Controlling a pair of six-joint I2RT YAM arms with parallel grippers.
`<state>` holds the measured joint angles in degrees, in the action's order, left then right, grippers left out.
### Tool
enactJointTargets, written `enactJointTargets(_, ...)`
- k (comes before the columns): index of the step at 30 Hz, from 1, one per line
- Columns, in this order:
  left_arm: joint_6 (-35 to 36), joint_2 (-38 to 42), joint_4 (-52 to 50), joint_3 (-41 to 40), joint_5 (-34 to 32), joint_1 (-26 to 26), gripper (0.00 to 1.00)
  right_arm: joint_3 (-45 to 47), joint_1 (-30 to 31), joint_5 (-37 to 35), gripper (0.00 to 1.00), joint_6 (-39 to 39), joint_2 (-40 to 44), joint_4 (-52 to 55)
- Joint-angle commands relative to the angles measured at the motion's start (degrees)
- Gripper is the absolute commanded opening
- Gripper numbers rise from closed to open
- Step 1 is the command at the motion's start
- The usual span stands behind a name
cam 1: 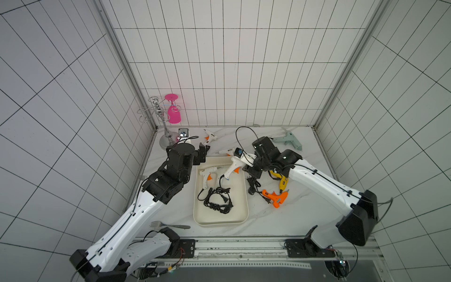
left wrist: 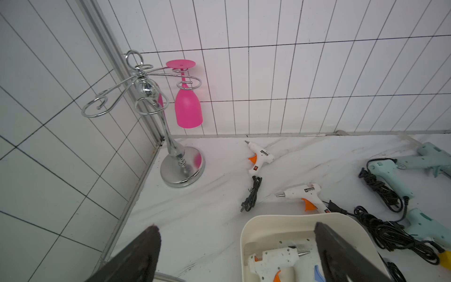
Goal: Put the hot melt glue gun into the storage box
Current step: Place the hot melt adhesive gun in the storage box.
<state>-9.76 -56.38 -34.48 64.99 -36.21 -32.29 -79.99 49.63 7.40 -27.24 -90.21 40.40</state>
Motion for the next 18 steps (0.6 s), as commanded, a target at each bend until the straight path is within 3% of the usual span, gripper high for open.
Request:
enactJointTargets(1, 1.1, 2.9, 1.6, -1.8, -6.8, 1.9, 0.99, -5.5, 2.3, -3.1, 0.16, -2.0, -6.0, 6.8)
enactJointTargets(8, 0.7, 5.6, 5.1, -5.1, -3.3, 5.1, 0.99, -14.6, 3.3, -6.8, 0.18, -0.7, -18.8, 7.7)
enactJointTargets(13, 1.5, 1.5, 5.5, -4.0, -2.0, 5.3, 0.99, -25.4, 5.1, -12.7, 0.18, -0.6, -30.3, 11.8)
enactJointTargets(18, 2.7, -2.2, 7.9, -3.6, -0.6, 5.4, 0.99, -27.4, 7.7, -19.4, 0.23, -1.1, -35.5, 10.6)
